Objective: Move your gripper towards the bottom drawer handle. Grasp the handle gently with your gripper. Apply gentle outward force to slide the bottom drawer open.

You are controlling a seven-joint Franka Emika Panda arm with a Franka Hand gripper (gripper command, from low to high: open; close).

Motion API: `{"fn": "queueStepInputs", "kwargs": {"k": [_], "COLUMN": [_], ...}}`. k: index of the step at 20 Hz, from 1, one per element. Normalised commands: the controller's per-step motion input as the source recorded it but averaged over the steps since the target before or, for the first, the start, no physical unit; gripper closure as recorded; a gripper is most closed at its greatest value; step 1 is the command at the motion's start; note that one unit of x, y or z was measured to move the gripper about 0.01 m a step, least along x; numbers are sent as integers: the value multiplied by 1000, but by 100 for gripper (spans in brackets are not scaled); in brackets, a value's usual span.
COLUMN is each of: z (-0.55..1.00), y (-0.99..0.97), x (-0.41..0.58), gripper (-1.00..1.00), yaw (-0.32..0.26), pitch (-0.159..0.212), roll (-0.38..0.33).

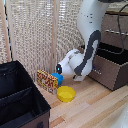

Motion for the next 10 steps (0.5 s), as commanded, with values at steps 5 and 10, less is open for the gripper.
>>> {"fn": "queueStepInputs", "kwargs": {"k": [5,10], "z": [-72,0], "y": [846,65], "x": [-64,15], "gripper": [-100,-100], "yaw": [0,33], "pitch": [0,0], "roll": [-2,-3]}}
